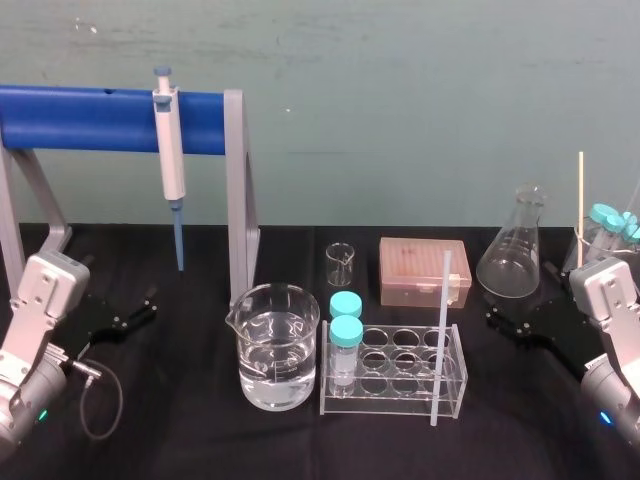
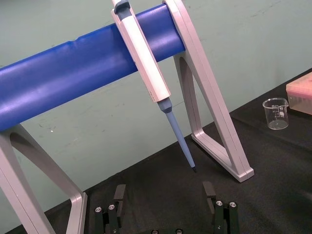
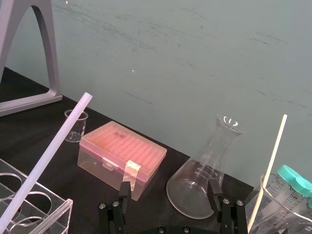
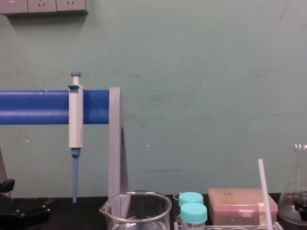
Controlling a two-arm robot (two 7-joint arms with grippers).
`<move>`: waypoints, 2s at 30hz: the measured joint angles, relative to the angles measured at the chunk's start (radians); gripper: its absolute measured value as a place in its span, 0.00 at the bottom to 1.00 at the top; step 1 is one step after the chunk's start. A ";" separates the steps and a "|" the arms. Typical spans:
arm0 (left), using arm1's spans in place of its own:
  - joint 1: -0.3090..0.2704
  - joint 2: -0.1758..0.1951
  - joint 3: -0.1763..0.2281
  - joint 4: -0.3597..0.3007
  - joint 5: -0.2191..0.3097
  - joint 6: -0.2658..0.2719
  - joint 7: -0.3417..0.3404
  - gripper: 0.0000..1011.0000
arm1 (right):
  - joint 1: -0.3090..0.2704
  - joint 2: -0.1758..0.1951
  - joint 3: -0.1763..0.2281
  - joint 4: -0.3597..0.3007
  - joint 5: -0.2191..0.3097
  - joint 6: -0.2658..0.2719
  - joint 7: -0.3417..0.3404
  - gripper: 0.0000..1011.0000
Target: Pick up the stirring rod with one hand, then place it down.
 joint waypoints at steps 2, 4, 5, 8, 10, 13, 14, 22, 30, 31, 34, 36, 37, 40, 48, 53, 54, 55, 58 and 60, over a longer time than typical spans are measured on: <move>0.000 0.000 0.000 0.000 0.000 0.000 0.000 0.99 | 0.000 0.000 0.000 0.000 0.000 0.000 0.000 0.99; 0.000 0.000 0.000 0.000 0.000 0.000 0.000 0.99 | 0.000 0.000 0.000 0.000 0.000 0.000 0.000 0.99; 0.000 0.000 0.000 0.000 0.000 0.000 0.000 0.99 | 0.000 0.000 0.000 0.000 0.000 0.000 0.000 0.99; 0.000 0.000 0.000 0.000 0.000 0.000 0.000 0.99 | 0.000 0.000 0.000 0.000 0.000 0.000 0.000 0.99; 0.000 0.000 0.000 0.000 0.000 0.000 0.000 0.99 | 0.000 0.000 0.000 0.000 0.000 0.000 0.000 0.99; 0.000 0.000 0.000 0.000 0.000 0.000 0.000 0.99 | 0.000 0.000 0.000 0.000 0.000 0.000 0.000 0.99; 0.000 0.000 0.000 0.000 0.000 0.000 0.000 0.99 | 0.000 0.000 0.000 0.000 0.000 0.000 0.000 0.99; 0.000 0.000 0.000 0.000 0.000 0.000 0.000 0.99 | -0.018 0.000 0.038 -0.022 0.072 0.040 0.067 0.99; 0.000 0.000 0.000 0.000 0.000 0.000 0.000 0.99 | -0.094 0.033 0.148 -0.136 0.317 0.166 0.235 0.99; 0.000 0.000 0.000 0.000 0.000 0.000 0.000 0.99 | -0.101 0.036 0.159 -0.145 0.348 0.184 0.257 0.99; 0.000 0.000 0.000 0.000 0.000 0.000 0.000 0.99 | -0.117 0.043 0.193 -0.173 0.447 0.251 0.334 0.99; 0.000 0.000 0.000 0.000 0.000 0.000 0.000 0.99 | -0.119 0.043 0.204 -0.180 0.485 0.281 0.366 0.99; 0.000 0.000 0.000 0.000 0.000 0.000 0.000 0.99 | -0.115 0.043 0.207 -0.182 0.520 0.310 0.394 0.99; 0.000 0.000 0.000 0.000 0.000 0.000 0.000 0.99 | -0.097 0.041 0.199 -0.178 0.574 0.355 0.438 0.99; 0.000 0.000 0.000 0.000 0.000 0.000 0.000 0.99 | -0.022 0.026 0.129 -0.130 0.598 0.396 0.492 0.99; 0.000 0.000 0.000 0.000 0.000 0.000 0.000 0.99 | 0.016 0.010 0.096 -0.103 0.594 0.395 0.497 0.99; 0.000 0.000 0.000 0.000 0.000 0.000 0.000 0.99 | 0.027 0.003 0.086 -0.094 0.594 0.391 0.495 0.99; 0.000 0.000 0.000 0.000 0.000 0.000 0.000 0.99 | 0.027 0.003 0.086 -0.094 0.594 0.391 0.495 0.99; 0.000 0.000 0.000 0.000 0.000 0.000 0.000 0.99 | 0.042 -0.006 0.075 -0.082 0.597 0.380 0.486 0.99; 0.000 0.000 0.000 0.000 0.000 0.000 0.000 0.99 | 0.049 -0.010 0.071 -0.075 0.598 0.375 0.482 0.99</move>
